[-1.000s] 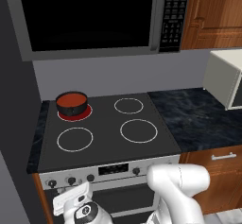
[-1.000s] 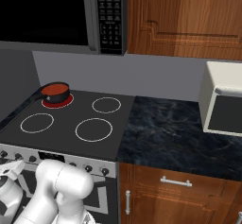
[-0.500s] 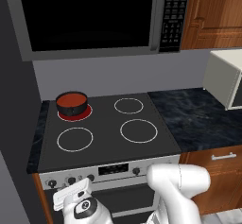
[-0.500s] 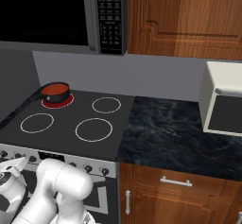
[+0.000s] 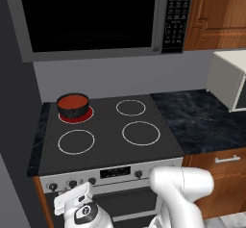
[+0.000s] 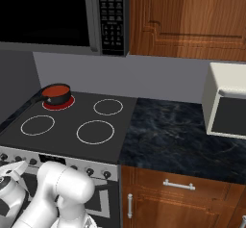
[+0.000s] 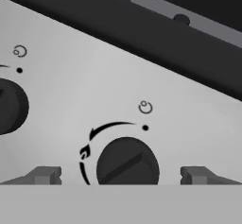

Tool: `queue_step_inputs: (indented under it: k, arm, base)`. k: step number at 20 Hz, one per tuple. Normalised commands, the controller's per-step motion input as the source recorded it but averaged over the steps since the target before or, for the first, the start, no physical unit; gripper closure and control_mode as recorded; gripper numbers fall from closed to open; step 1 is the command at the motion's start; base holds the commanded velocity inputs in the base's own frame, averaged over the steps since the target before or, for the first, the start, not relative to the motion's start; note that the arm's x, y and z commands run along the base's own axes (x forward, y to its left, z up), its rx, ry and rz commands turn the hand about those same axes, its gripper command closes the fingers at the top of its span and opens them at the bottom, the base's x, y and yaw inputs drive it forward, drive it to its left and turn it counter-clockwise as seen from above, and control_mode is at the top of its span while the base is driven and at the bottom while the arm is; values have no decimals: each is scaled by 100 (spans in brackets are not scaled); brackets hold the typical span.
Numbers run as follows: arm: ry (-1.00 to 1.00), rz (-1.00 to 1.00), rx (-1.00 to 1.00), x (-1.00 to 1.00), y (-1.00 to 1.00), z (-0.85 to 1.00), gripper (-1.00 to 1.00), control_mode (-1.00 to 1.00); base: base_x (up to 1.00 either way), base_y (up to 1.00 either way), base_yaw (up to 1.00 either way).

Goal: Wait until the marinara sauce is simmered to a deep red color and then turn off the stove.

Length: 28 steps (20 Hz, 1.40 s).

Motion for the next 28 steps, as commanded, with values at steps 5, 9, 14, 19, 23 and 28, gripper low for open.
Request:
queue_step_inputs:
  k: [5, 9, 14, 19, 23, 28]
  arm:
    - [0, 0, 0, 4, 3, 0, -100, -100]
    - [0, 0, 0, 10, 8, 0, -100, -100]
    - [0, 0, 0, 11, 9, 0, -100, -100]
    - [0, 0, 0, 2, 1, 0, 100, -100]
    - [0, 0, 0, 0, 0, 0, 100, -100]
    - [0, 0, 0, 0, 0, 0, 100, -100]
  base:
    - [0, 0, 0]
    - [0, 0, 0]
    - [0, 0, 0]
    - [0, 0, 0]
    - [0, 0, 0]
    - [0, 0, 0]
